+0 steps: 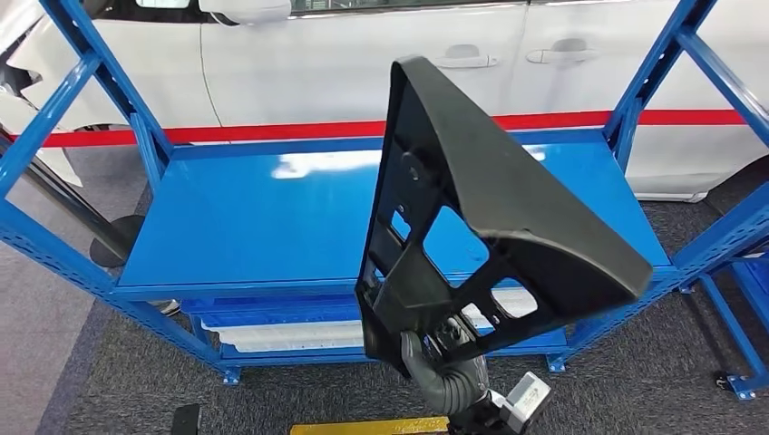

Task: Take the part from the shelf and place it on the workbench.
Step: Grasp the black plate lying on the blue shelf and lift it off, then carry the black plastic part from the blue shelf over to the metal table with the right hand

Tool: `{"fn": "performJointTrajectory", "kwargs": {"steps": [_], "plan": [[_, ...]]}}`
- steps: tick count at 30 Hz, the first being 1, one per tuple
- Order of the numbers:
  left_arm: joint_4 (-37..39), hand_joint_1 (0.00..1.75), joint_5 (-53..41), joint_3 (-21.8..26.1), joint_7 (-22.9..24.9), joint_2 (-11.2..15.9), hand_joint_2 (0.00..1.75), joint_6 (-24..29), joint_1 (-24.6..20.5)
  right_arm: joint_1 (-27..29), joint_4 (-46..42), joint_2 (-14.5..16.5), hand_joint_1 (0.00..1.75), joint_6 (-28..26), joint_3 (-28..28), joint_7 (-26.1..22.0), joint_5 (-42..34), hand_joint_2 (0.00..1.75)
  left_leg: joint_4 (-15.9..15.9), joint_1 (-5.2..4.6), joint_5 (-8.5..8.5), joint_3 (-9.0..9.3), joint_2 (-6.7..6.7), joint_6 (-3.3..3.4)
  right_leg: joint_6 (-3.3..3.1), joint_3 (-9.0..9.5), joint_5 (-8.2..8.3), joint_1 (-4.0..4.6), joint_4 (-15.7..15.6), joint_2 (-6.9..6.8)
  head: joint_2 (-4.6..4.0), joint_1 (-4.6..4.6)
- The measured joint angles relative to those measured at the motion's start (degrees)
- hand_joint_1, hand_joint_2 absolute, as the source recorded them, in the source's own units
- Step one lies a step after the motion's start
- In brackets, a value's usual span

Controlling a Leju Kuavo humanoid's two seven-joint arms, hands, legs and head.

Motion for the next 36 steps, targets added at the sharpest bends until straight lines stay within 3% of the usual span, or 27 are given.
{"fn": "performJointTrajectory", "kwargs": {"steps": [2, 3, 4, 5, 8, 9, 10, 13, 14, 15, 17, 18, 19, 20, 21, 22, 23, 25, 26, 28, 29, 30, 33, 34, 35, 36], "plan": [[0.0, 0.0, -0.3, 0.0, 0.3, 0.0, 1.75, -0.2, 0.0, 1.1, -0.7, -0.1, 1.75, 0.1, 0.0, -0.7, 0.7, 1.75, 7.2, 0.06, -5.05, -2.12, 0.05, -0.25, -0.37, -0.92, 0.68, 0.21, 0.1, -0.14, 0.0, -0.01], [0.0, 0.0, -0.5, 0.0, 0.4, 0.0, 1.75, -0.3, 0.0, 1.7, -1.0, -0.2, 1.75, 0.2, 0.0, -1.0, 1.0, 1.75, 10.1, 0.08, -6.72, -2.73, 0.05, -0.28, -0.43, -1.49, 1.07, 0.36, 0.1, -0.18, 0.0, -0.01], [0.0, 0.0, -0.6, 0.0, 0.5, 0.0, 1.75, -0.5, 0.1, 2.3, -1.2, -0.3, 1.75, 0.3, 0.0, -1.2, 1.2, 1.75, 11.4, 0.06, -7.36, -2.46, 0.05, -0.22, -0.46, -2.08, 1.48, 0.51, 0.2, -0.2, 0.0, -0.01], [0.0, 0.0, -0.6, 0.0, 0.5, 0.1, 1.75, -0.7, 0.1, 2.8, -1.4, -0.4, 1.75, 0.4, 0.0, -1.4, 1.4, 1.75, 10.4, 0.01, -6.99, -1.12, 0.05, -0.05, -0.46, -2.63, 1.89, 0.64, 0.3, -0.21, 0.0, -0.01], [0.0, 0.0, -0.9, 0.0, 0.6, 0.2, 1.75, -1.1, -0.1, 4.0, -2.1, -0.6, 1.75, 0.7, -0.1, -1.7, 1.6, 1.75, -1.3, -0.47, -3.72, 7.14, 0.1, 1.08, -0.18, -3.82, 3.24, 0.93, 0.4, -0.18, 0.0, -0.01], [0.0, 0.0, -1.0, 0.0, 0.6, 0.2, 1.75, -1.2, -0.3, 4.3, -2.3, -0.7, 1.75, 0.7, -0.1, -1.8, 1.6, 1.75, -4.2, -0.74, -3.06, 8.89, 0.13, 1.42, 0.12, -4.02, 3.72, 0.93, 0.4, -0.21, 0.0, -0.01], [0.0, 0.0, -1.1, 0.0, 0.6, 0.3, 1.75, -1.3, -0.4, 4.6, -2.5, -0.8, 1.75, 0.7, -0.1, -1.9, 1.6, 1.75, -5.6, -1.01, -2.78, 9.56, 0.15, 1.69, 0.46, -4.12, 4.18, 0.85, 0.3, -0.26, 0.0, 0.0], [0.0, 0.0, -1.5, 0.0, 0.7, 0.6, 1.75, -1.9, 0.0, 5.9, -2.9, -1.0, 1.75, 0.7, -0.2, -2.2, 1.8, 1.75, -6.2, -1.25, -0.98, 8.89, 0.3, 2.48, 1.58, -4.25, 5.27, 0.55, -0.2, -0.19, 0.0, 0.01], [0.1, 0.0, -1.5, 0.0, 0.8, 0.6, 1.75, -2.0, 0.1, 6.3, -3.0, -1.1, 1.75, 0.6, -0.2, -2.3, 1.8, 1.75, -6.6, -1.12, -0.11, 8.48, 0.45, 2.84, 1.9, -4.54, 4.29, 0.5, 0.4, -0.08, 0.0, 0.01], [0.1, 0.0, -1.5, 0.0, 0.8, 0.6, 1.75, -2.1, 0.1, 6.5, -3.1, -1.2, 1.75, 0.6, -0.2, -2.3, 1.9, 1.75, -6.9, -0.92, 0.79, 7.89, 0.62, 3.12, 2.2, -5.14, 2.13, 0.44, 2.0, 0.01, 0.0, 0.02], [0.1, 0.0, -1.5, 0.0, 0.8, 0.6, 1.75, -2.2, 0.1, 6.8, -3.3, -1.4, 1.75, 0.6, -0.3, -2.3, 1.9, 1.75, -6.9, -0.82, 2.24, 6.25, 0.84, 3.45, 2.72, -6.84, -4.09, 0.09, 8.6, 0.05, 0.0, 0.02], [0.1, 0.0, -1.6, 0.0, 0.8, 0.7, 1.75, -2.2, 0.2, 6.9, -3.3, -1.5, 1.75, 0.6, -0.3, -2.3, 2.0, 1.75, -6.8, -0.81, 2.89, 5.32, 0.9, 3.39, 2.97, -7.5, -6.27, -0.1, 12.3, 0.03, 0.0, 0.02], [0.1, 0.0, -1.6, 0.0, 0.8, 0.7, 1.75, -2.2, 0.3, 7.0, -3.3, -1.6, 1.75, 0.6, -0.3, -2.3, 2.0, 1.75, -6.6, -0.79, 3.51, 4.33, 0.96, 3.28, 3.2, -7.57, -7.04, -0.27, 14.9, 0.01, 0.0, 0.02], [0.1, 0.0, -1.6, 0.0, 0.8, 0.7, 1.75, -2.2, 0.3, 7.1, -3.3, -1.6, 1.75, 0.6, -0.4, -2.3, 2.0, 1.75, -6.3, -0.75, 4.08, 3.3, 1.0, 3.11, 3.39, -6.76, -6.56, -0.43, 15.9, 0.0, 0.0, 0.02], [0.1, 0.0, -1.6, 0.0, 0.8, 0.7, 1.75, -2.2, 0.3, 7.2, -3.3, -1.7, 1.75, 0.6, -0.4, -2.3, 2.0, 1.75, -6.0, -0.69, 4.55, 2.3, 1.03, 2.9, 3.51, -4.91, -5.28, -0.6, 14.7, -0.01, 0.0, 0.02], [0.1, 0.0, -1.6, 0.0, 0.9, 0.7, 1.75, -2.2, 0.3, 7.2, -3.3, -1.8, 1.75, 0.6, -0.4, -2.3, 2.0, 1.75, -5.5, -0.64, 4.95, 1.37, 1.03, 2.65, 3.58, -2.0, -4.08, -0.77, 11.7, -0.02, 0.0, 0.02], [0.1, 0.0, -1.6, 0.0, 0.9, 0.7, 1.75, -2.2, 0.3, 7.2, -3.4, -1.8, 1.75, 0.6, -0.4, -2.3, 2.0, 1.75, -5.0, -0.65, 5.26, 0.55, 0.99, 2.38, 3.55, 1.34, -3.95, -0.82, 7.5, -0.01, 0.0, 0.02], [0.1, 0.0, -1.7, 0.0, 1.0, 0.7, 1.75, -2.2, 0.3, 7.3, -3.6, -1.8, 1.75, 0.5, -0.4, -2.4, 2.1, 1.75, -4.3, -0.71, 5.9, -0.35, 0.91, 1.71, 2.98, 5.74, -4.88, -0.64, 1.2, 0.11, 0.0, -0.03], [0.1, 0.0, -1.8, 0.0, 1.1, 0.8, 1.75, -2.3, 0.3, 7.4, -3.7, -1.9, 1.75, 0.3, -0.5, -2.4, 2.1, 1.75, -4.2, -0.71, 6.29, -0.55, 0.87, 1.33, 2.54, 6.34, -5.38, -0.43, -0.1, 0.19, 0.0, -0.05], [0.1, 0.0, -1.9, 0.0, 1.1, 1.0, 1.75, -2.6, 0.5, 7.9, -3.9, -1.9, 1.75, 0.0, -0.6, -2.6, 2.1, 1.75, -4.1, -0.47, 6.89, -0.79, 0.79, 0.54, 1.5, 5.77, -4.62, -0.31, -0.4, 0.12, 0.0, -0.04], [0.1, 0.0, -1.9, 0.0, 1.0, 1.1, 1.75, -2.8, 0.6, 8.1, -3.9, -1.9, 1.75, -0.1, -0.7, -2.7, 2.0, 1.75, -3.7, -0.32, 6.17, -1.17, 0.73, 0.21, 0.97, 5.28, -4.03, -0.32, -0.5, 0.03, 0.0, -0.05], [0.1, 0.0, -2.0, 0.0, 1.0, 1.2, 1.75, -3.0, 0.8, 8.3, -3.9, -1.9, 1.75, -0.2, -0.8, -2.9, 1.9, 1.75, -2.2, -0.18, 4.26, -1.84, 0.67, -0.05, 0.45, 4.64, -3.35, -0.37, -0.6, -0.07, 0.0, -0.05], [0.1, 0.0, -2.2, 0.0, 1.0, 1.6, 1.75, -3.4, 1.0, 9.1, -3.9, -1.9, 1.75, -0.4, -1.2, -3.1, 1.5, 1.75, 7.3, -0.05, -4.28, -4.41, 0.64, -0.44, -0.23, 2.09, -1.31, -0.2, -0.5, -0.16, 0.0, -0.05], [0.1, 0.0, -2.3, 0.0, 1.0, 1.7, 1.75, -3.6, 1.0, 9.4, -3.9, -1.9, 1.75, -0.4, -1.4, -3.1, 1.4, 1.75, 10.2, -0.06, -5.38, -4.63, 0.63, -0.45, -0.22, 1.13, -0.63, -0.08, -0.5, -0.17, 0.0, -0.05], [0.1, 0.0, -2.4, 0.0, 1.0, 1.9, 1.75, -3.8, 1.0, 9.6, -3.9, -1.9, 1.75, -0.4, -1.6, -3.1, 1.4, 1.75, 11.8, -0.07, -5.15, -4.16, 0.63, -0.39, -0.21, 0.17, 0.02, 0.04, -0.3, -0.17, 0.0, -0.06], [0.1, 0.0, -2.5, 0.0, 1.0, 2.1, 1.75, -4.0, 1.0, 9.8, -3.9, -1.9, 1.75, -0.4, -1.8, -3.1, 1.4, 1.75, 11.5, -0.12, -3.76, -2.67, 0.63, -0.23, -0.14, -0.8, 0.65, 0.14, -0.2, -0.17, 0.0, -0.05]]}}
